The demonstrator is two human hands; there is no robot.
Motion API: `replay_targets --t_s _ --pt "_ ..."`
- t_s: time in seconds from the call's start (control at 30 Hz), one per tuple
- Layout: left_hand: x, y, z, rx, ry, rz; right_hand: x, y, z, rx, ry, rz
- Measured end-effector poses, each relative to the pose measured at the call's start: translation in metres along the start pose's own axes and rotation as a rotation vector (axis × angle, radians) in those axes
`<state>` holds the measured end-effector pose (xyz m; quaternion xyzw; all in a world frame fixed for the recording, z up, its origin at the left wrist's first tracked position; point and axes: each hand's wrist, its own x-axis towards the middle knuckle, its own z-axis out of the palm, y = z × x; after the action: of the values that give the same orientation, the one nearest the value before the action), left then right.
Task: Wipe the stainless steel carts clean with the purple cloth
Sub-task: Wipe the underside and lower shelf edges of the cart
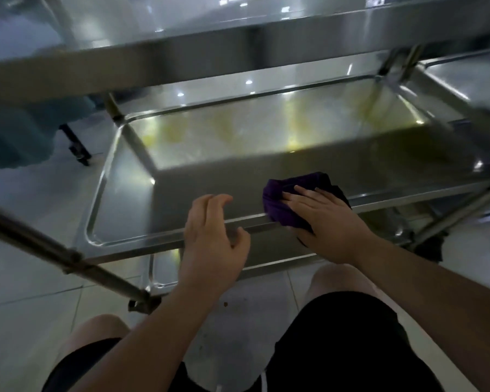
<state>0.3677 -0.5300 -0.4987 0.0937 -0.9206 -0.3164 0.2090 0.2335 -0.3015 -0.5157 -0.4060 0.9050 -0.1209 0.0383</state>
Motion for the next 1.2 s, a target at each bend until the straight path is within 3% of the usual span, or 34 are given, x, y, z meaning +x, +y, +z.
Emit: replay_targets --t_s 0.43,0.83,1.0,1.2 --pt "0.02 0.067 0.102 0.314 -0.365 0.438 -0.065 0.145 -0.044 0.073 0.039 0.297" --pt "0.05 0.117 0.168 0.512 -0.573 0.623 -0.095 0.235 -0.076 0.121 0.025 0.721" --pt "0.049 0.107 0.165 0.456 -0.605 0.645 -0.064 0.249 -0.079 0.054 -0.039 0.78" --pt "0.048 0.108 0.162 0.432 -0.626 0.648 -0.013 0.278 -0.086 0.016 0.083 0.76"
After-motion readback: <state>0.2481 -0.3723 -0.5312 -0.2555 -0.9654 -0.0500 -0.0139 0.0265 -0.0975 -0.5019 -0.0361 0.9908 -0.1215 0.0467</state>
